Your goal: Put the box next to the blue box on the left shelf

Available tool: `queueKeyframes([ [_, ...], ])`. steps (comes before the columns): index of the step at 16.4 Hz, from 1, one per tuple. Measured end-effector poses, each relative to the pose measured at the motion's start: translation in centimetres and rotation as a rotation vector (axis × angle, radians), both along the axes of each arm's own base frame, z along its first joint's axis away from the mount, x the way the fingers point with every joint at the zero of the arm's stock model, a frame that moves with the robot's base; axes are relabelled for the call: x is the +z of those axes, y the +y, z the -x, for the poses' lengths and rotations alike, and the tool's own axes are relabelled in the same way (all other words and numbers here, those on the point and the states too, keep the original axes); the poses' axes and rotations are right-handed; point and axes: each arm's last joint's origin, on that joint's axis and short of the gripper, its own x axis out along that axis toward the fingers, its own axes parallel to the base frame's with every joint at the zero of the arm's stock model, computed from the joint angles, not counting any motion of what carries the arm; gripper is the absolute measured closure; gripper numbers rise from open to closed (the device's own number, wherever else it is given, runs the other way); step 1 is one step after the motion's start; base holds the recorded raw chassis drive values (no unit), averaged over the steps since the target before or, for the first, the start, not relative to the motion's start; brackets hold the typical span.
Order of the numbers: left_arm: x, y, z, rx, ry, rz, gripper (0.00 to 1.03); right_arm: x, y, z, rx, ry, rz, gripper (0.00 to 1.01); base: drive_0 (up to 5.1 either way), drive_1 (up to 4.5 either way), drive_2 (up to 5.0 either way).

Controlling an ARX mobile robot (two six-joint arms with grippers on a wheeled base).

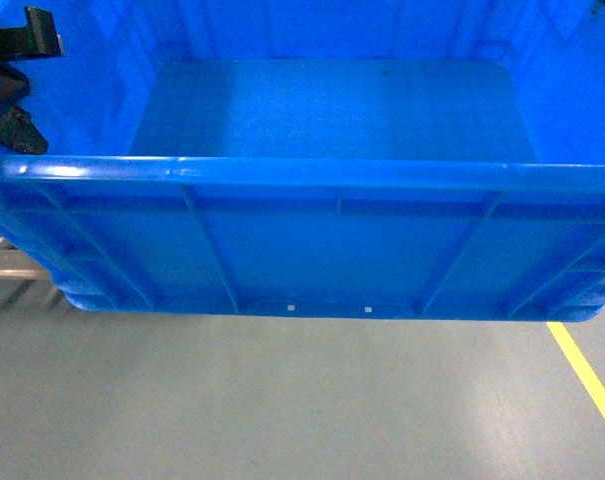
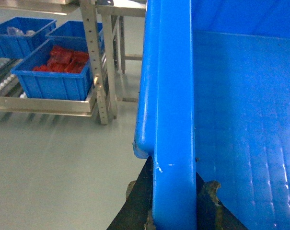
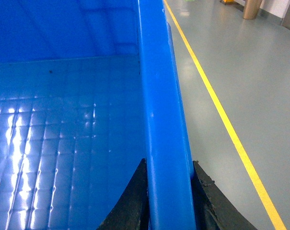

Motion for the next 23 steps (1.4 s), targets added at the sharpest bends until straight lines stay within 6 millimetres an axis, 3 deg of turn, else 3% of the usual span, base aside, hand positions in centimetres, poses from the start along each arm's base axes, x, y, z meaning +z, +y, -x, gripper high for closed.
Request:
queueKeyframes([
  [23,-0.04,-0.02,0.01,0.0,0.004,-0.001,0.95,0.0,-0.02,0.04,-0.004,0.002,0.002,0.85,0.1,4.38,-4.2],
])
